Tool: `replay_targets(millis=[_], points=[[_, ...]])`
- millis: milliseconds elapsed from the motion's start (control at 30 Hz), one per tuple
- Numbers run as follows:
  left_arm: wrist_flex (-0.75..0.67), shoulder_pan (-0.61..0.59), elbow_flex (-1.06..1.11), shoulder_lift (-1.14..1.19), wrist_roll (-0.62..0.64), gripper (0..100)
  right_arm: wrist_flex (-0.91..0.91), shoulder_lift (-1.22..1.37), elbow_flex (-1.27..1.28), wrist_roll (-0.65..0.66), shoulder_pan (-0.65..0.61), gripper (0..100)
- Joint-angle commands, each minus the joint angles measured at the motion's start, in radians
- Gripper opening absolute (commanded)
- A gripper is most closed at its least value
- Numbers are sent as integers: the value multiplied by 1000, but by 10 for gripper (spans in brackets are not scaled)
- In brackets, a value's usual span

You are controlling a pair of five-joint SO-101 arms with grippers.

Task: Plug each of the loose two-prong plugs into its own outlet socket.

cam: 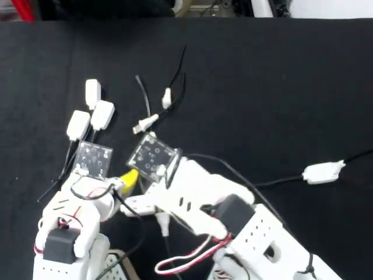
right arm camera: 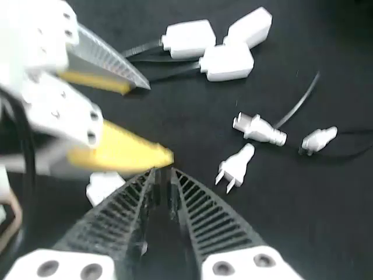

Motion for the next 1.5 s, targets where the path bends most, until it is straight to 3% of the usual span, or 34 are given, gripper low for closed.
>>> replay_targets(millis=[0, 133, 300, 467, 833, 1167, 1467], points=[[-15, -113, 10, -3, -6, 277, 86, 58, -110, 18, 86, 11], [-17, -243, 25, -5, -11, 277, 170, 165, -130, 66, 172, 12], [-86, -386, 77, -5, -32, 277, 124, 311, -84, 71, 57, 77], [-100, -409, 101, -5, -34, 277, 120, 522, -122, 58, 29, 128], [-100, -407, 101, -5, -34, 277, 153, 915, -269, -470, -181, 131], [-100, -407, 101, -5, -34, 277, 184, 1006, -278, -477, -60, 131], [-100, -407, 101, -5, -34, 277, 272, 763, -277, -474, 40, 131]])
